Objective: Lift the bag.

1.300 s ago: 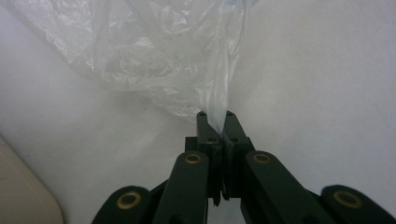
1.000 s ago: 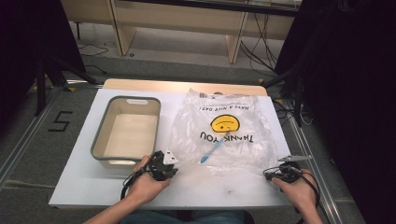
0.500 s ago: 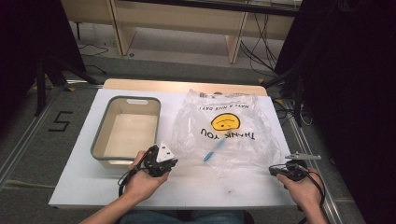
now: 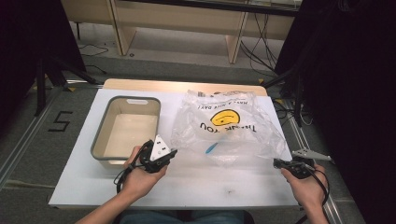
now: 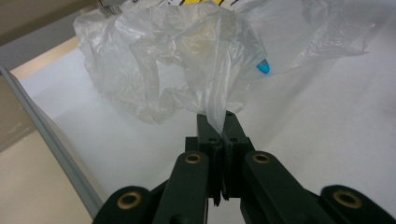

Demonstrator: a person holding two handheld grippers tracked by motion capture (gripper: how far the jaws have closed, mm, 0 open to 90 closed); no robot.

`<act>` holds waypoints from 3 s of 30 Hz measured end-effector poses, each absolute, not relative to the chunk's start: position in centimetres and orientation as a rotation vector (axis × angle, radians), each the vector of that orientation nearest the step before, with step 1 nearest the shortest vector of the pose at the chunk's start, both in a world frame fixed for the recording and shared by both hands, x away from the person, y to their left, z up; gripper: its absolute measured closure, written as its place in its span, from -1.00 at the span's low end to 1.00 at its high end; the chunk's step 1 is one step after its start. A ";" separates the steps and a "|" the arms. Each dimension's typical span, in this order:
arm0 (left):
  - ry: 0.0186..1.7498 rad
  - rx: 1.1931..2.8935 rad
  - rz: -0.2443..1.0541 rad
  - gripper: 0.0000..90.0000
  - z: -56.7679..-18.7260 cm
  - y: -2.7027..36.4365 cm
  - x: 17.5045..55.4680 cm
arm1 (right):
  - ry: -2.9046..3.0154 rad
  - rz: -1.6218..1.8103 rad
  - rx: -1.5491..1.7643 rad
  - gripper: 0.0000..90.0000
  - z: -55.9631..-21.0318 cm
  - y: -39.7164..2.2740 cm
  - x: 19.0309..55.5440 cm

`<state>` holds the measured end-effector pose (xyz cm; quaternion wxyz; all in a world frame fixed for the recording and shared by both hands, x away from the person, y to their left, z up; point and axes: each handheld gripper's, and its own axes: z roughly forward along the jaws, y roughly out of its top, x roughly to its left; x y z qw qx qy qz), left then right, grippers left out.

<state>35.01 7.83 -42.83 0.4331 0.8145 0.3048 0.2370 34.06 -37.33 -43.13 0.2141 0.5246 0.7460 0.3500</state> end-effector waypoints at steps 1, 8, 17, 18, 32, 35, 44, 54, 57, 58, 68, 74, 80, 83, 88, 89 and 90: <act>0.759 2.029 0.590 0.98 -42.8 7.8 35.0 | 2.059 0.977 1.452 1.00 -43.0 -37.3 34.0; 0.733 1.982 0.633 0.98 -42.1 8.0 35.1 | 1.997 1.008 1.395 1.00 -42.1 -37.1 33.8; 0.720 1.947 0.673 0.98 -41.3 8.1 35.2 | 1.947 1.028 1.350 1.00 -41.5 -36.9 33.7; 0.720 1.942 0.677 0.98 -41.2 8.2 35.2 | 1.941 1.032 1.350 1.00 -41.5 -36.9 33.7; 0.705 1.892 0.710 0.98 -40.7 8.5 35.4 | 1.893 1.052 1.304 1.00 -40.8 -36.7 33.7; 0.695 1.885 0.723 0.98 -40.5 8.5 35.4 | 1.883 1.055 1.300 1.00 -40.6 -36.6 33.6; 0.669 1.827 0.765 0.98 -39.1 8.6 35.5 | 1.842 1.074 1.261 1.00 -39.9 -36.2 33.4; 0.644 1.765 0.804 0.98 -37.0 8.6 35.6 | 1.810 1.089 1.230 1.00 -39.1 -35.9 33.2; 0.639 1.755 0.811 0.98 -36.7 8.6 35.7 | 1.803 1.093 1.224 1.00 -39.0 -35.8 33.2; 0.635 1.744 0.819 0.98 -36.5 8.6 35.7 | 1.800 1.091 1.223 1.00 -39.0 -35.8 33.2; 0.615 1.693 0.839 0.98 -35.1 8.4 35.7 | 1.766 1.111 1.200 1.00 -38.5 -35.6 33.2; 0.604 1.670 0.848 0.98 -34.5 8.3 35.7 | 1.732 1.130 1.176 1.00 -38.1 -35.5 33.2; 0.605 1.647 0.853 0.98 -34.0 8.3 35.8 | 1.708 1.153 1.162 1.00 -38.0 -35.5 33.2; 0.603 1.638 0.857 0.98 -33.9 8.3 35.9 | 1.701 1.154 1.161 1.00 -37.9 -35.5 33.1; 0.593 1.619 0.859 0.98 -33.4 8.3 35.9 | 1.680 1.165 1.148 1.00 -37.6 -35.3 33.1; 0.593 1.619 0.859 0.98 -33.4 8.3 35.9 | 1.679 1.165 1.143 1.00 -37.5 -35.3 33.0; 0.590 1.616 0.864 0.98 -33.2 8.3 35.8 | 1.677 1.167 1.140 1.00 -37.5 -35.2 33.1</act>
